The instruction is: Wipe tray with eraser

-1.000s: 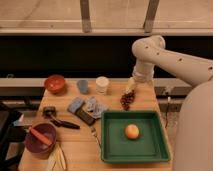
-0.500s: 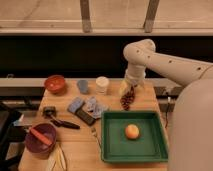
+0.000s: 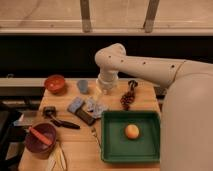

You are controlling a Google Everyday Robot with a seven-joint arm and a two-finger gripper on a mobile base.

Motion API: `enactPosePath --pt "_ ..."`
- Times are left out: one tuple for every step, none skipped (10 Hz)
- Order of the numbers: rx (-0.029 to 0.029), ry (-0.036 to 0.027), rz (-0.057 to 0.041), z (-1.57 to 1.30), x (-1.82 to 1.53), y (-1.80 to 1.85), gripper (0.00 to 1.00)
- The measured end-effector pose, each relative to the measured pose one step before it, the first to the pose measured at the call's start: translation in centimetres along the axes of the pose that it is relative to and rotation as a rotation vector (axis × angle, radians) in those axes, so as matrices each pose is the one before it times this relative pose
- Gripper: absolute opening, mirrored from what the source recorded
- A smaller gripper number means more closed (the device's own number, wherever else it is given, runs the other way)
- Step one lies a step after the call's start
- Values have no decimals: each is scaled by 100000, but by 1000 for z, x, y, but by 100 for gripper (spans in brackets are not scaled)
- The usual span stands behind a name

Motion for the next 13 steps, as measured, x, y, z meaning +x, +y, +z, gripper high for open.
enactPosePath --pt "-1899 -3039 -4821 -250 -283 2326 80" --pt "-668 -1105 -1554 -167 -191 821 80" --pt "59 56 94 39 83 -79 80" --pt "-1 -77 141 -44 29 -52 80" --pt "-149 259 125 66 50 -9 80" --pt "-1082 497 -1120 322 -61 177 80" --pt "-1517 1763 -2567 1000 -190 911 80" --pt "-1226 2070 -3234 1473 -486 1395 80" --pt "-1356 2902 -4107 1789 -477 1964 80" --pt "-1075 2748 -2851 1504 -345 1547 80" --pt "-1858 4000 -4298 2340 -765 2008 80" --pt "-1147 3762 -3033 1726 -405 1236 80" --pt "-854 3497 -2416 1356 -369 922 80"
